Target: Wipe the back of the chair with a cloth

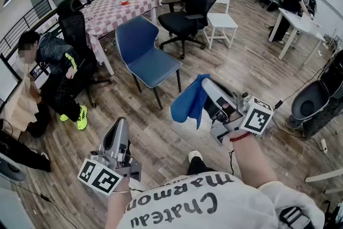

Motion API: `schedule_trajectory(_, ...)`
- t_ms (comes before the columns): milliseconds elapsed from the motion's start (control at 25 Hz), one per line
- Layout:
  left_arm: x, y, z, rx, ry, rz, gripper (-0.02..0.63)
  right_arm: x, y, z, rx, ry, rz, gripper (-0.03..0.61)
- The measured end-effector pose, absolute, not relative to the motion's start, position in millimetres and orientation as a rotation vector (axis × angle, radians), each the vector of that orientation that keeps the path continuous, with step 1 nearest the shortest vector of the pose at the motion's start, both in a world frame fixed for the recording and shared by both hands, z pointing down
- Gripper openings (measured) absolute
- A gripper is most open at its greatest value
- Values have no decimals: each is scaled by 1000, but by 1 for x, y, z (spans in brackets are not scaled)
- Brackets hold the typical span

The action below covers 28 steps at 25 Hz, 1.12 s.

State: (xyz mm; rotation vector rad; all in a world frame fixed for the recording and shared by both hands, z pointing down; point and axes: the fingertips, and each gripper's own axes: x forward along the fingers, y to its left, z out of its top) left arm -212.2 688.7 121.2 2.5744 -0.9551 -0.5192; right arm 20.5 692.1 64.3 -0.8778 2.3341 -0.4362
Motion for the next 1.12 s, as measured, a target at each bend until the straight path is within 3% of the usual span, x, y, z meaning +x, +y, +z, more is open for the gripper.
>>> schedule_trajectory(520,-180,673,131,2637,-1011,-373,5,18,668,96,-1003,2492,-473,26)
schedule_trajectory(1120,-121,534,124,2547,-1146,-432,5,47,512,88,-867,2710,-343,26)
